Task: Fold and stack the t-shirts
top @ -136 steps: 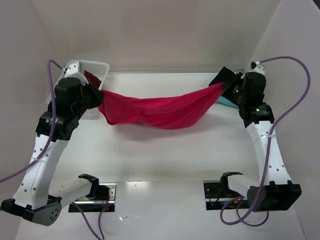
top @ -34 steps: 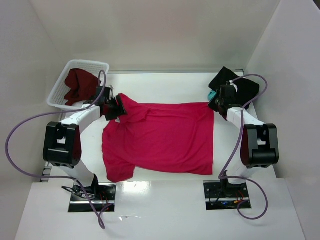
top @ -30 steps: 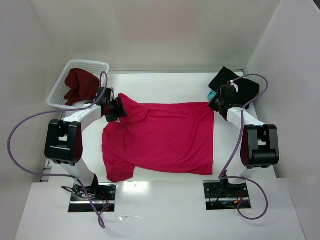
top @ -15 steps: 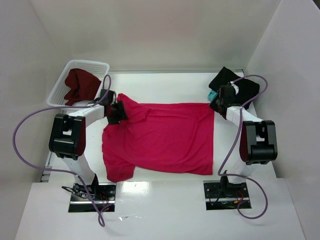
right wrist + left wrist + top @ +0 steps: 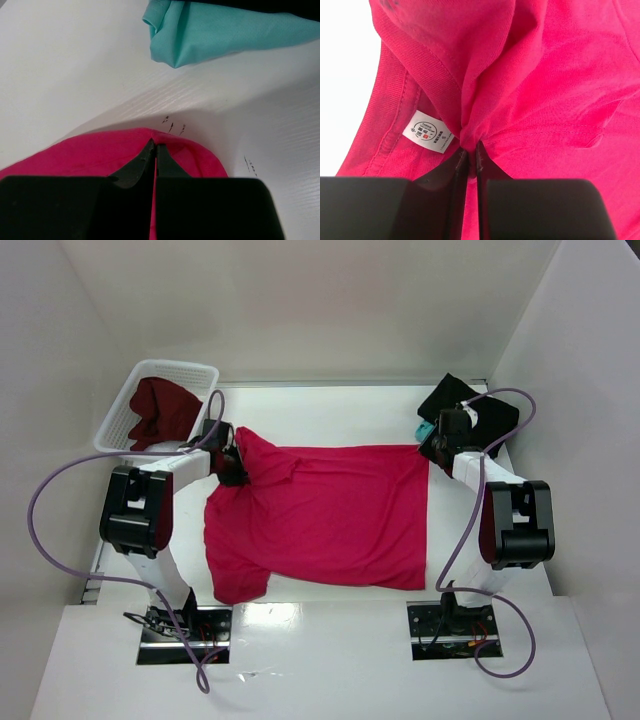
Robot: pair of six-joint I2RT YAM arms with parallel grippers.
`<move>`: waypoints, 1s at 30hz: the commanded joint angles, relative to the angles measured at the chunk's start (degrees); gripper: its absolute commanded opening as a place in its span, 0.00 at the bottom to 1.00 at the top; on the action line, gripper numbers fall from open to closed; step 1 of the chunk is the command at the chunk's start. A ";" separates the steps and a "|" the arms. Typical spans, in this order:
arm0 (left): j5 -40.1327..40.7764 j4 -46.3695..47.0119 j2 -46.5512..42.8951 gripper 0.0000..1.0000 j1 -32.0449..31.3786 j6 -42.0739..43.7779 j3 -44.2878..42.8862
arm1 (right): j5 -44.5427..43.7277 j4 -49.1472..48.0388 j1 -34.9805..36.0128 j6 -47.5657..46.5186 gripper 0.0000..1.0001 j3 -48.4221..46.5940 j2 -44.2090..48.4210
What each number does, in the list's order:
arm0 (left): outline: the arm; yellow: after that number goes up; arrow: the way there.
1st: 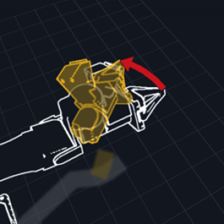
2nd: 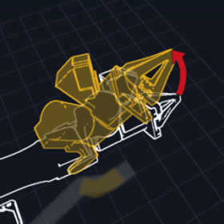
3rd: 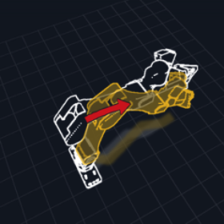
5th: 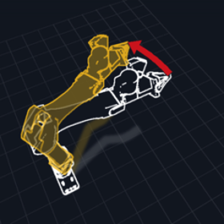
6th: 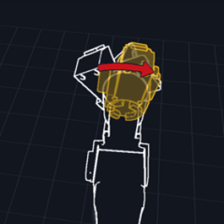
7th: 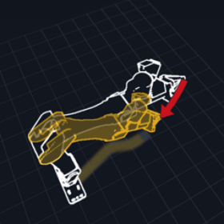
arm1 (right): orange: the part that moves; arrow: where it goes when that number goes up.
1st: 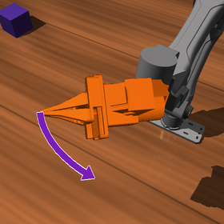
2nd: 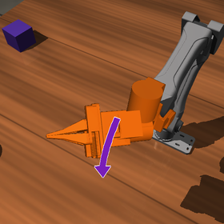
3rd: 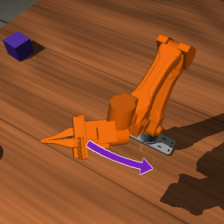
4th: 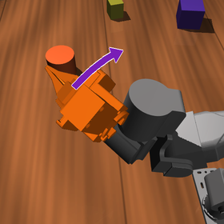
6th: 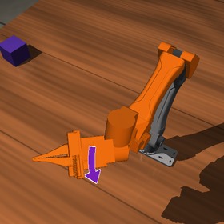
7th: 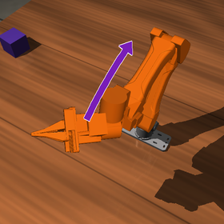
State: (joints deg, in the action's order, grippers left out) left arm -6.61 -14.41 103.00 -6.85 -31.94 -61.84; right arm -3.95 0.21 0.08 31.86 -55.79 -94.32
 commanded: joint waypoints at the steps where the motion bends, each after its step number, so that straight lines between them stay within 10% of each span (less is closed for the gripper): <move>1: 0.90 -0.70 -2.27 0.16 -0.18 -0.58 -1.61 | -1.68 -1.97 -0.43 -0.39 0.00 -1.87 0.63; 5: 2.57 -2.72 -3.86 0.12 -0.18 0.56 -2.84 | -1.15 -1.97 -0.43 -0.39 0.00 -1.87 0.63; 7: 2.57 -2.72 -4.38 0.33 -0.18 0.57 -2.84 | -1.15 -1.97 -0.43 -0.39 0.00 -1.87 0.63; 13: 2.04 -2.72 -4.48 0.39 -0.18 1.09 -2.32 | -1.15 -1.97 -0.43 -0.39 0.00 -1.87 0.63; 20: 2.04 -2.72 -2.81 0.02 -0.18 1.09 -2.32 | -1.15 -1.97 -0.43 -0.39 0.00 -1.34 0.63; 30: 4.06 -3.60 -5.44 0.00 -0.18 2.24 -6.17 | -1.15 -1.26 -0.43 -1.01 0.00 -4.94 1.69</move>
State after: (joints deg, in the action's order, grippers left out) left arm -4.49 -17.50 99.90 -6.92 -31.46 -63.00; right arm -3.88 0.56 0.08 31.83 -56.07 -94.32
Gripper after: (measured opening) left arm 0.008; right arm 0.007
